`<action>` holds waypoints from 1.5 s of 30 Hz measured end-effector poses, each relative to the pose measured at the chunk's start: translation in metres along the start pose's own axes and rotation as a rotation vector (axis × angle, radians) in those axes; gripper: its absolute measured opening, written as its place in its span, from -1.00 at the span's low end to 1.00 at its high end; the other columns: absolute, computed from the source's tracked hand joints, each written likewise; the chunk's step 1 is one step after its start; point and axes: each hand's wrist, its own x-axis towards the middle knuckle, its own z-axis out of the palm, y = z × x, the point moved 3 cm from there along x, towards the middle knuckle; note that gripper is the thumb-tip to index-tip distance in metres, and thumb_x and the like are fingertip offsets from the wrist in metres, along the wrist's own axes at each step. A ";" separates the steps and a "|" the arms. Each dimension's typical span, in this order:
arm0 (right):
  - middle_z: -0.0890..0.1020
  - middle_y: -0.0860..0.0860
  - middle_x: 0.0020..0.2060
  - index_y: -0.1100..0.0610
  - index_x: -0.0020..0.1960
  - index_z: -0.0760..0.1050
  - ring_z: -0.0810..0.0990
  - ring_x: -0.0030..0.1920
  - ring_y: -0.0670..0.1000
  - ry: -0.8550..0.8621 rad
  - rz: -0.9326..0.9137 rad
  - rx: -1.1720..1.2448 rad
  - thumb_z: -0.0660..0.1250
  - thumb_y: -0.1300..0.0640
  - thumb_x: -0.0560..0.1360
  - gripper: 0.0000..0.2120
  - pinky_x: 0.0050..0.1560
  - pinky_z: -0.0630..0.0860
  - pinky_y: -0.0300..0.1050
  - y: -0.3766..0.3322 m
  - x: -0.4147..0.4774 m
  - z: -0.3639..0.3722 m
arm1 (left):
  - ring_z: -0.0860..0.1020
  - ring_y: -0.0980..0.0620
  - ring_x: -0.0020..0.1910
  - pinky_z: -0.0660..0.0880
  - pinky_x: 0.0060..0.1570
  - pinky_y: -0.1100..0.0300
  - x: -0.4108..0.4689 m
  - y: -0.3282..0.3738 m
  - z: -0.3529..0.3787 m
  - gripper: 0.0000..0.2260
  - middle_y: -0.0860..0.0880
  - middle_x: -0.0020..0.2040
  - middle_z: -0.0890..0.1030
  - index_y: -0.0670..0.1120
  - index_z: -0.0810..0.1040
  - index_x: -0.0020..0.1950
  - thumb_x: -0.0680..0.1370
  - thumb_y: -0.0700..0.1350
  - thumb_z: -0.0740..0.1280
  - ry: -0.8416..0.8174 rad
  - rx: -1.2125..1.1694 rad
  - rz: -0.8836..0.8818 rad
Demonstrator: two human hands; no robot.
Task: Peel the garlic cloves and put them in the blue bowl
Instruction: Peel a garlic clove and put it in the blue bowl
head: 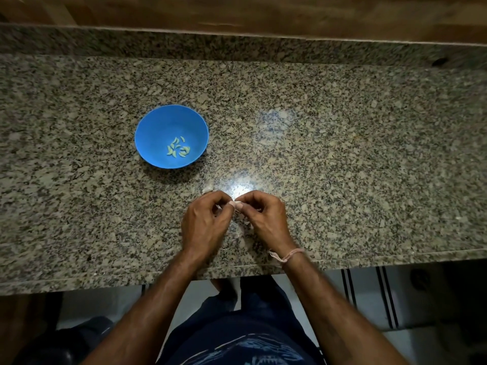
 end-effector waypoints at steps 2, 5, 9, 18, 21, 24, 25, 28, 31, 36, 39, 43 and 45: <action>0.75 0.01 -0.10 0.17 0.03 0.70 0.73 -0.04 0.00 -0.021 0.022 0.043 0.50 0.18 0.55 -0.91 0.05 0.69 -0.04 0.003 0.003 -0.001 | 0.56 0.15 -0.25 0.46 -0.27 0.16 0.004 -0.003 0.002 -0.88 0.11 -0.25 0.61 0.05 0.62 -0.12 0.62 -0.02 0.40 -0.062 -0.136 -0.062; 0.74 0.04 -0.11 0.18 0.03 0.69 0.73 -0.05 0.04 -0.048 0.044 0.094 0.48 0.15 0.57 -0.90 0.03 0.69 -0.04 0.004 0.006 -0.002 | 0.49 0.17 -0.30 0.39 -0.26 0.20 0.007 -0.002 0.003 -0.83 0.11 -0.29 0.58 0.00 0.62 -0.15 0.64 -0.05 0.37 -0.139 -0.340 -0.147; 0.73 0.09 -0.10 0.26 0.05 0.66 0.68 -0.11 0.03 -0.047 0.182 0.318 0.44 0.20 0.59 -0.88 -0.10 0.62 -0.16 0.005 0.005 0.002 | 0.59 0.19 -0.18 0.47 -0.19 0.28 0.009 0.004 0.002 -0.86 0.15 -0.21 0.65 0.00 0.63 -0.07 0.67 -0.08 0.35 -0.164 -0.335 -0.079; 0.70 0.12 -0.05 0.19 0.07 0.64 0.66 -0.10 0.03 -0.109 0.613 0.750 0.41 0.18 0.59 -0.90 -0.05 0.60 -0.07 0.004 0.006 0.013 | 0.58 0.04 -0.13 0.52 -0.15 0.10 0.008 -0.005 0.003 -0.93 0.09 -0.14 0.61 0.02 0.60 -0.05 0.62 -0.05 0.37 -0.124 -0.186 0.035; 0.69 0.15 0.02 0.21 0.16 0.60 0.64 -0.13 -0.01 -0.057 0.460 0.638 0.33 0.27 0.64 -0.87 -0.14 0.61 -0.13 0.005 0.008 0.008 | 0.60 0.01 -0.16 0.53 -0.18 0.06 0.005 -0.006 0.003 -0.90 0.03 -0.18 0.63 0.00 0.62 -0.09 0.63 -0.09 0.40 -0.068 -0.212 -0.047; 0.71 0.16 0.08 0.23 0.17 0.61 0.67 -0.02 0.03 -0.076 0.343 0.556 0.38 0.26 0.62 -0.86 -0.05 0.65 -0.16 0.005 0.007 0.003 | 0.64 -0.06 -0.13 0.57 -0.14 0.05 0.002 -0.006 0.004 -0.88 -0.04 -0.18 0.68 -0.06 0.67 -0.08 0.63 -0.09 0.41 -0.022 -0.372 -0.213; 0.72 0.18 0.08 0.25 0.16 0.62 0.67 -0.01 0.04 -0.088 0.320 0.529 0.42 0.27 0.59 -0.85 -0.02 0.65 -0.14 0.005 0.006 0.003 | 0.66 -0.05 -0.12 0.57 -0.15 0.11 0.002 -0.005 0.005 -0.88 -0.06 -0.17 0.70 -0.08 0.69 -0.08 0.63 -0.10 0.41 -0.017 -0.435 -0.258; 0.73 0.20 0.05 0.31 0.12 0.64 0.69 0.00 0.08 -0.083 0.274 0.506 0.47 0.30 0.54 -0.83 0.05 0.66 -0.08 0.004 0.000 0.005 | 0.69 0.03 -0.09 0.58 -0.09 0.24 0.000 -0.001 0.007 -0.88 -0.05 -0.14 0.73 -0.11 0.72 -0.07 0.62 -0.14 0.42 -0.031 -0.521 -0.300; 0.73 0.20 0.04 0.29 0.09 0.66 0.71 0.06 0.13 -0.059 0.235 0.499 0.49 0.31 0.52 -0.85 0.10 0.66 -0.04 0.004 -0.003 0.007 | 0.71 0.02 -0.03 0.59 -0.04 0.30 -0.004 0.004 0.008 -0.87 -0.08 -0.10 0.74 -0.16 0.73 -0.03 0.63 -0.16 0.40 -0.081 -0.580 -0.311; 0.71 0.15 -0.01 0.22 0.07 0.64 0.68 0.01 0.07 -0.042 0.231 0.511 0.51 0.33 0.49 -0.82 0.05 0.63 -0.11 0.009 -0.001 0.004 | 0.70 0.10 0.00 0.56 -0.01 0.34 -0.006 0.006 0.007 -0.87 -0.05 -0.06 0.74 -0.17 0.72 0.00 0.65 -0.17 0.38 -0.140 -0.613 -0.298; 0.72 0.16 0.06 0.24 0.13 0.64 0.69 0.06 0.06 -0.047 0.293 0.580 0.49 0.35 0.50 -0.79 0.06 0.62 -0.12 0.012 -0.002 0.003 | 0.69 0.12 0.00 0.57 -0.01 0.34 -0.006 0.004 0.006 -0.89 0.01 -0.06 0.74 -0.10 0.73 0.03 0.64 -0.14 0.40 -0.148 -0.526 -0.242; 0.73 0.13 0.10 0.24 0.13 0.66 0.69 0.11 0.06 -0.082 0.275 0.526 0.47 0.33 0.53 -0.82 0.07 0.62 -0.11 0.014 -0.001 -0.001 | 0.68 0.18 -0.03 0.63 0.02 0.22 -0.006 0.000 0.005 -0.89 0.09 -0.07 0.73 -0.04 0.73 0.07 0.61 -0.06 0.44 -0.118 -0.318 -0.160; 0.73 0.12 0.11 0.26 0.14 0.66 0.70 0.13 0.07 -0.104 0.232 0.464 0.46 0.31 0.55 -0.83 0.05 0.61 -0.16 0.013 0.000 -0.002 | 0.67 0.19 -0.02 0.65 0.04 0.12 -0.005 -0.003 0.006 -0.87 0.11 -0.04 0.73 -0.02 0.73 0.10 0.61 -0.03 0.44 -0.109 -0.219 -0.140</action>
